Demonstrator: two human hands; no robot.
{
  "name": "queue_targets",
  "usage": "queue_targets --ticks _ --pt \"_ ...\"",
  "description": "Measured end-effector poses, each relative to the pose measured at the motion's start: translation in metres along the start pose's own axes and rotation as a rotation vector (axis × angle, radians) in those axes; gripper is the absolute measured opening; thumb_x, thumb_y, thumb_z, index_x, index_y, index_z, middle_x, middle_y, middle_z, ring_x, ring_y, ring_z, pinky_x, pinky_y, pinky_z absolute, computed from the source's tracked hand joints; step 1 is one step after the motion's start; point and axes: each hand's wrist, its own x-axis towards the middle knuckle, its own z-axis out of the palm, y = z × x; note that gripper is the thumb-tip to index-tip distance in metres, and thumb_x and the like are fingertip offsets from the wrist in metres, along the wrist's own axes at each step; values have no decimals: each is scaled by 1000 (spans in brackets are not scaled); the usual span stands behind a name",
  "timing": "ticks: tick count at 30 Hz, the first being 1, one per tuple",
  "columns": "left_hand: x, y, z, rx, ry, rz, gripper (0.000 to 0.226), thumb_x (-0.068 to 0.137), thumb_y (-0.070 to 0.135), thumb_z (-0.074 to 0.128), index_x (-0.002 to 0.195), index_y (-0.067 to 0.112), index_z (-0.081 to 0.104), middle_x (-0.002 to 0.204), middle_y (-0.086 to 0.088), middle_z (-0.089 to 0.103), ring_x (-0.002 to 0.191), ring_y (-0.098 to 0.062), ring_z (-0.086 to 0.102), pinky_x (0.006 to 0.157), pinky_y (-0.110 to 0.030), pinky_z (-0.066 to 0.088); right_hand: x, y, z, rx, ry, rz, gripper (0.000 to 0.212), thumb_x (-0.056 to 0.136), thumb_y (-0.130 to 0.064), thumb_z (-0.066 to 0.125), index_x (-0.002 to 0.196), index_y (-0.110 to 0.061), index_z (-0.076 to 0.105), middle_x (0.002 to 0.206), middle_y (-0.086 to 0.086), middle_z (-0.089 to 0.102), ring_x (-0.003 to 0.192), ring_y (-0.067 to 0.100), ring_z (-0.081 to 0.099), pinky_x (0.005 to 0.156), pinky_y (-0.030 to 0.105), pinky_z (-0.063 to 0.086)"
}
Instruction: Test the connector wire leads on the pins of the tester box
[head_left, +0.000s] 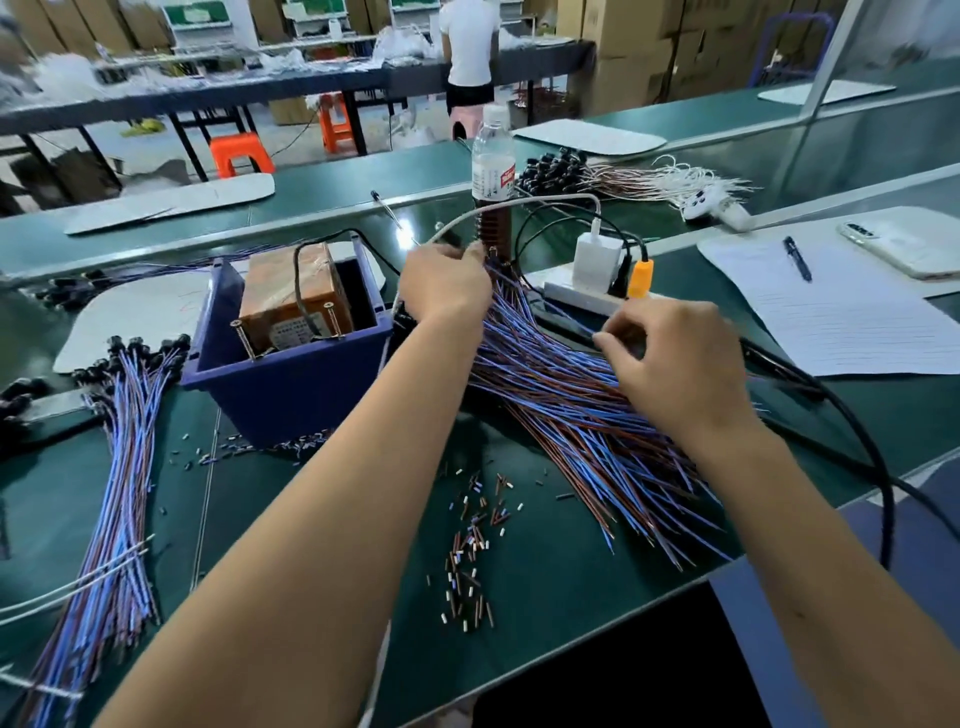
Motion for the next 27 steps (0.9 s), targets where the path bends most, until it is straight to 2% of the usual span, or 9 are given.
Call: queue_targets --ticks 5,7,9,12,15,18,21,24,27 --pt "-13 -20 -10 449 23 285 43 92 44 74 65 11 72 56 2 64 53 -14 62 64 -29 51 -7 -9 18 -36 -64 14 14 90 -28 80 87 -14 79 89 3 60 92 22 55 79 32 44" --pt "-24 -23 -15 445 -53 389 43 92 43 74 64 10 71 58 1 66 55 -18 65 64 -28 55 -10 -10 21 -57 -80 53 15 89 -29 82 90 -14 81 92 4 61 96 24 56 83 36 47" --pt "-38 -25 -27 368 -172 541 43 93 42 73 61 13 68 58 2 63 54 -15 60 58 -27 48 -9 -14 23 -62 -60 76 18 90 -29 80 95 -11 81 96 7 65 100 27 58 88 38 49" --pt "-60 -29 -63 268 -198 957 50 99 35 67 54 24 47 50 10 45 47 -7 39 50 -27 31 -11 -33 23 68 190 -43 19 98 -23 72 95 -5 76 94 10 67 93 27 59 82 31 41" --pt "-72 -43 -112 125 70 1200 48 102 22 58 59 20 35 57 9 32 51 -12 28 50 -25 22 -14 -73 27 237 401 -250 21 104 -17 64 89 -5 73 86 9 66 83 16 53 77 23 38" --pt "-61 -64 -163 59 414 1084 48 102 17 51 55 10 39 53 1 35 49 -17 30 50 -31 23 -22 -122 38 369 337 -425 23 104 -15 63 86 -4 72 81 8 66 75 22 58 71 28 44" --pt "-24 -92 -219 244 722 721 44 100 21 53 58 10 48 52 -5 45 51 -25 39 55 -36 20 -33 -173 55 483 35 -591 23 104 -19 63 87 -7 72 79 3 67 68 25 62 62 39 51" --pt "13 -132 -270 723 641 244 37 99 41 56 90 8 72 88 -18 71 88 -39 63 70 -37 36 -38 -219 79 270 -387 -744 27 106 -34 54 91 -16 68 83 0 67 76 27 63 66 42 53" --pt "29 -165 -302 965 443 -14 54 101 52 50 122 4 64 120 -26 65 118 -42 56 102 -45 37 -37 -259 110 92 -560 -858 26 105 -39 51 94 -20 65 89 2 67 83 30 64 66 37 51"
